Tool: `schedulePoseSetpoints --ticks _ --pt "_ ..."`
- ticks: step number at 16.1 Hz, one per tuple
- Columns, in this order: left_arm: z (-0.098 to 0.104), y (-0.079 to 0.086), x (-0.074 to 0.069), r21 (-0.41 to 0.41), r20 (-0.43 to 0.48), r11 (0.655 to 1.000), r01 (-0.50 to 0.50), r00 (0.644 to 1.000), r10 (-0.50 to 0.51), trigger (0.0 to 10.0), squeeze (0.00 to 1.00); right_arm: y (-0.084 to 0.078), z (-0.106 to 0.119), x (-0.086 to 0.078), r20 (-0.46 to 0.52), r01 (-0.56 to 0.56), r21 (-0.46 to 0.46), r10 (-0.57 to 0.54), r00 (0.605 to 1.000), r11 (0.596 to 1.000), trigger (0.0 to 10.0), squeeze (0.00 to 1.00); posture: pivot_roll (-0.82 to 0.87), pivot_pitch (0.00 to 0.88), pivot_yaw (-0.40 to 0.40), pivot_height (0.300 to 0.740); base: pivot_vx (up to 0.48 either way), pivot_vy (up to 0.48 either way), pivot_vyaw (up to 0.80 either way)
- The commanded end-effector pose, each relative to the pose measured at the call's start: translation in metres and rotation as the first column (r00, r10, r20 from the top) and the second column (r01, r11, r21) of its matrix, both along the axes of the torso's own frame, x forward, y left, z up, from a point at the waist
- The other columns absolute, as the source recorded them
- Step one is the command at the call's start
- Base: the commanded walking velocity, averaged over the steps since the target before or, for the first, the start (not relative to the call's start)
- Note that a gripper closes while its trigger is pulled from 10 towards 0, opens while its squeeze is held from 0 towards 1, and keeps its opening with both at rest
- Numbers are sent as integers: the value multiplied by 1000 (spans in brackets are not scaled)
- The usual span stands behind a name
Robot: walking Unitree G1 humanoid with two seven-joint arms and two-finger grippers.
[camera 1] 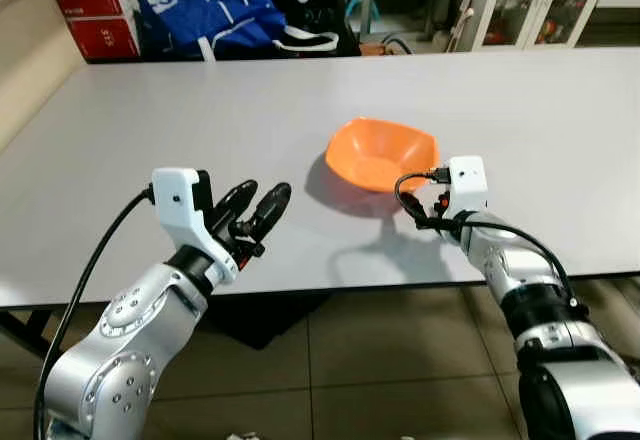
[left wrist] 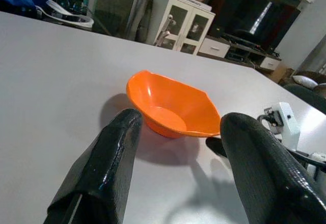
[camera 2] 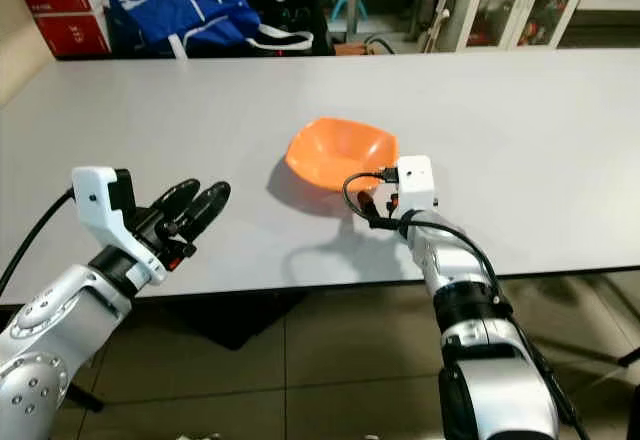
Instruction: Setting the table
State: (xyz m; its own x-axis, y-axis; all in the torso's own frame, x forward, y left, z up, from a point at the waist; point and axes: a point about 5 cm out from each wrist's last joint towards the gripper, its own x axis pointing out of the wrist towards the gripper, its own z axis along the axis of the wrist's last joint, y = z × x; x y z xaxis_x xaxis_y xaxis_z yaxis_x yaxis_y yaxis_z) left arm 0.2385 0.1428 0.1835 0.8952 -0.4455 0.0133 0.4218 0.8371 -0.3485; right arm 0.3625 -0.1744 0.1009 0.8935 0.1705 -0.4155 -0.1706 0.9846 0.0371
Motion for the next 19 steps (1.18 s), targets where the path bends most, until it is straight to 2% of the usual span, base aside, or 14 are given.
schedulePoseSetpoints --ticks 1,4,6,7,8,9,10,11,12,13,17,19 --pt "4 0 -2 -2 11 1000 2 1000 -2 10000 0 -6 7 5 31 13 -22 -12 999 1000 10000 0 -74 8 40 740 0 0 0" --pt "4 0 -2 -2 10 1000 8 1000 -8 10000 0 -11 4 5 28 23 -38 -22 999 999 10000 0 -74 8 41 740 0 0 0" --pt "3 1 -1 3 11 1000 2 1000 -2 10000 0 -11 7 4 36 26 -13 -26 999 1000 10000 0 -70 6 35 740 0 0 0" --pt "4 3 -1 8 16 1000 -13 1000 12 10000 0 -10 14 3 77 27 9 -27 997 1000 10000 0 -70 5 33 740 0 0 0" --pt "3 5 -1 22 24 999 -29 999 28 10000 0 -9 23 -2 148 30 4 -31 989 1000 10000 0 -73 5 31 740 0 0 0" --pt "3 5 -1 31 30 999 -36 999 35 10000 0 -9 24 -5 175 32 -14 -29 984 999 10000 0 -73 5 31 740 0 0 0" --pt "0 8 1 60 41 996 -67 997 64 10000 0 -8 26 -15 270 42 -109 -12 963 993 10000 0 -96 9 31 740 0 0 0" --pt "-3 10 3 79 43 993 -91 995 88 10000 0 -6 24 -20 282 55 -111 -22 959 992 10000 0 -96 9 31 740 0 0 0" --pt "-13 19 9 127 39 976 -176 984 173 10000 0 -4 19 -34 337 96 -140 -44 940 986 10000 0 -113 6 32 740 0 0 0" --pt "-17 22 11 126 30 972 -198 980 196 10000 0 -4 18 -38 362 112 -157 -48 931 981 10000 0 -120 5 36 740 0 0 0" --pt "-34 28 12 134 -20 956 -262 964 267 10000 0 -5 8 -61 374 125 -183 -49 926 975 10000 0 -130 6 44 740 0 0 0" --pt "-39 38 6 141 -9 924 -355 933 360 10000 0 -9 9 -84 417 122 -176 -38 908 977 10000 0 -140 2 57 740 0 0 0"
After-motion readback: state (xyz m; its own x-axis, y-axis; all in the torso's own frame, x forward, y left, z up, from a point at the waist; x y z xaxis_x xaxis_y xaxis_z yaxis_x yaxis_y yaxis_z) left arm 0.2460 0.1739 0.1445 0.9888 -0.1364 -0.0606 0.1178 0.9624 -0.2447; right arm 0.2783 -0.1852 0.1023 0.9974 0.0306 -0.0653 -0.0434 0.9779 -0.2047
